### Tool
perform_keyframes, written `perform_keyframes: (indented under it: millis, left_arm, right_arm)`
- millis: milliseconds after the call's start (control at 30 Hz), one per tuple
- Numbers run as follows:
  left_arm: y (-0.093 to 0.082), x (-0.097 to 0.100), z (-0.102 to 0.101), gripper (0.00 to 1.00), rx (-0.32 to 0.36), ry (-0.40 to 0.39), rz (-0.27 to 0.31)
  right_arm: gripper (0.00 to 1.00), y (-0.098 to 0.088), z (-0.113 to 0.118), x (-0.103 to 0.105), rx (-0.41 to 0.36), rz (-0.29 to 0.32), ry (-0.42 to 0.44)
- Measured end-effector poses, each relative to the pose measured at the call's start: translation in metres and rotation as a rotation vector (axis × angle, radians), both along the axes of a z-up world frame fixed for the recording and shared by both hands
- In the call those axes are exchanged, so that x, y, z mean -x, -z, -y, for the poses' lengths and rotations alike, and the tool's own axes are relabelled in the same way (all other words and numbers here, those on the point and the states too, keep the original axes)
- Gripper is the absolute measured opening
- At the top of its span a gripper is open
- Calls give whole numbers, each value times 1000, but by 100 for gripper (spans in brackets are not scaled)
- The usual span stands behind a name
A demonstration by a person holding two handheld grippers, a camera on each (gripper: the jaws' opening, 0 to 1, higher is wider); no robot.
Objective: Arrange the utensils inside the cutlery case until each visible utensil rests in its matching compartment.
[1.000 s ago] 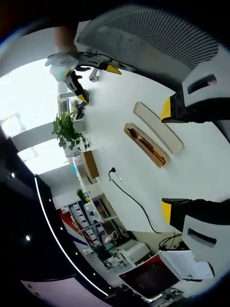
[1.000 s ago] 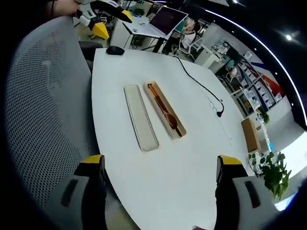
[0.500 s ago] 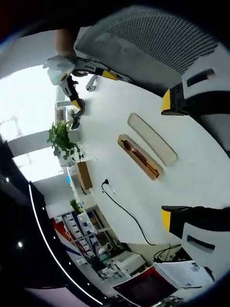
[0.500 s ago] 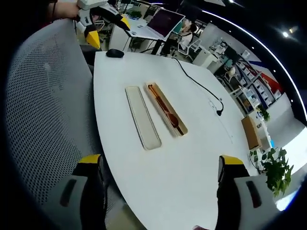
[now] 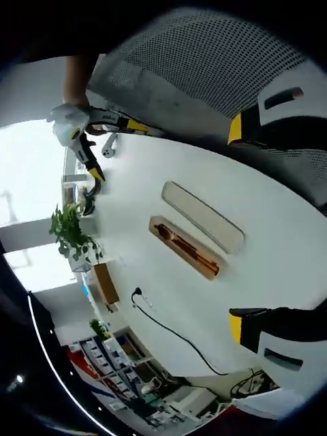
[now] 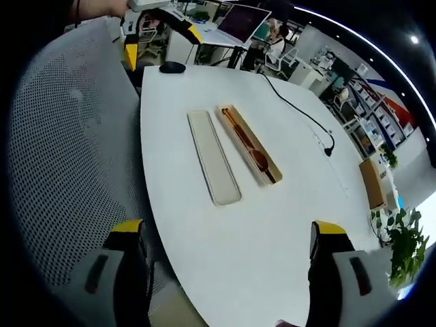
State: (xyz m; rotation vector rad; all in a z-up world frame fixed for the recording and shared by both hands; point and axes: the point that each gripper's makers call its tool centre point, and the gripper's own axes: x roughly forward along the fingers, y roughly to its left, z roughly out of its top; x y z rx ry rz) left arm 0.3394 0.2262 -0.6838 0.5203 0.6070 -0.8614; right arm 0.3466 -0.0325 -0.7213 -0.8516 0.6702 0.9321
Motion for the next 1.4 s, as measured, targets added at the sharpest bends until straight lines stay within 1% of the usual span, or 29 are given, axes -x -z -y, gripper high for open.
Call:
perform_keyframes:
  millis: [67,133,167,200,300,367,400,433,500,533,567,600,667,700,733,767,800,867,933,967,1000,1033,1067,1133,1233,1300,1333,1367,1400]
  left_arm:
    - [6,-4,3,100,-20,32,-11]
    - [13,-7,7,100,-38,68,-25]
    - [17,-8,8,100,-47,79,-31]
    - [19,-11,10,100,-51,100,-27]
    - [29,-17,11,100,-56,117,-32]
    - [41,-20,9,100,-75,125,-55]
    - [47,-21,7,100,-89,131,-68]
    - [54,-22,7,100,-102,137,-81]
    - [66,-22,6,100,-114,153,-108]
    - [70,-22,8,100,-108,171,-105]
    - [74,-23,9,99,-97,185,-100]
    - [79,-23,9,98,-97,190,-112]
    - [91,-25,8,94,-113,196,-140]
    - [95,-26,8,92,-122,203,-147]
    - [99,-27,8,87,-133,217,-152]
    - [104,-29,9,82,-146,233,-157]
    - [109,-32,9,80,-162,230,-167]
    - [115,-37,11,79,-160,230,-175]
    - [122,-41,14,77,-158,232,-199]
    - [127,-41,15,75,-154,237,-222]
    - [129,-41,16,73,-155,247,-220]
    - [131,-43,18,73,-160,260,-207]
    - [133,-43,18,73,-162,265,-208]
    - [137,-45,18,74,-157,259,-226]
    - [141,-47,19,76,-152,255,-232]
    - [143,-48,20,72,-147,251,-232]
    - [145,-49,20,71,-147,249,-230]
    - [147,-50,18,72,-151,247,-232]
    - [145,-53,20,72,-116,225,-232]
  right_arm:
    - [99,5,3,-3,17,-2,-5]
    - [99,14,5,-5,43,-27,-22]
    - [99,17,6,-8,51,-27,-28]
    - [99,20,6,-9,54,-33,-29]
    - [99,28,3,-13,51,-57,-39]
    - [97,36,1,-16,59,-75,-62]
    - [94,40,0,-18,65,-83,-81]
    - [89,43,-1,-19,67,-92,-89]
    - [79,52,-1,-21,63,-145,-93]
    - [72,55,-1,-23,53,-163,-86]
    - [69,58,-1,-25,44,-175,-75]
    - [68,62,-2,-29,35,-185,-68]
    - [68,69,-3,-31,36,-207,-80]
    - [66,73,-3,-31,46,-219,-80]
    - [63,77,-2,-30,54,-241,-80]
    - [60,82,-2,-28,56,-284,-77]
    - [60,87,-4,-29,53,-300,-81]
    - [62,94,-9,-29,60,-315,-103]
    - [62,100,-12,-29,82,-326,-135]
    - [62,102,-14,-30,87,-329,-142]
    - [61,104,-16,-32,88,-334,-150]
    - [61,105,-16,-32,88,-336,-153]
    - [61,105,-19,-35,85,-340,-157]
    - [61,106,-23,-38,74,-343,-167]
    - [59,110,-28,-42,66,-354,-168]
    - [60,112,-34,-43,46,-365,-169]
    - [61,110,-38,-45,23,-356,-160]
    - [60,110,-38,-45,29,-358,-164]
    - [61,110,-40,-45,31,-353,-175]
